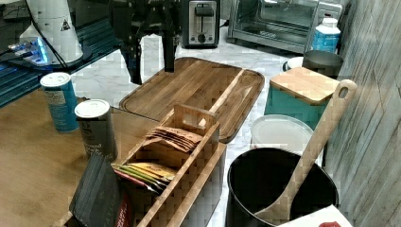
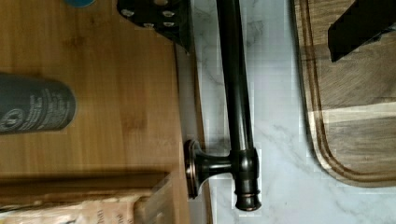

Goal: Open the drawer.

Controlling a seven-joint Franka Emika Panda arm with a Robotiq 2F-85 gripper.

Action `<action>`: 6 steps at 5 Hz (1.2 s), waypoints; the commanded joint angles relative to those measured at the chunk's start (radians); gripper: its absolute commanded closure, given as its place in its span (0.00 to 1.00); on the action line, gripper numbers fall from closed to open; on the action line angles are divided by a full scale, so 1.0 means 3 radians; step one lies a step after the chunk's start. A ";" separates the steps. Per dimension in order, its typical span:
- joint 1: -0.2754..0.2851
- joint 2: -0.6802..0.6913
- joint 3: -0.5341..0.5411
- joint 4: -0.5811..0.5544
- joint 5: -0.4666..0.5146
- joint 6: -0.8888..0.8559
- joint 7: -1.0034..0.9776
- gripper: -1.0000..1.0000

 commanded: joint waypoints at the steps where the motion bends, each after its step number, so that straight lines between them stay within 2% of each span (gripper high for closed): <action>1: -0.0044 0.0227 -0.0013 -0.0086 -0.0185 0.0325 -0.0327 0.00; 3: -0.0105 0.0338 -0.0017 -0.0254 -0.0096 0.0632 -0.0341 0.00; 4: -0.0192 0.0442 0.0045 -0.0323 0.0081 0.0911 -0.0506 0.00; 5: -0.0126 0.0479 0.0008 -0.0384 0.0023 0.0952 -0.0363 0.00; 6: -0.0175 0.0656 0.0061 -0.0373 0.0280 0.1086 -0.0521 0.00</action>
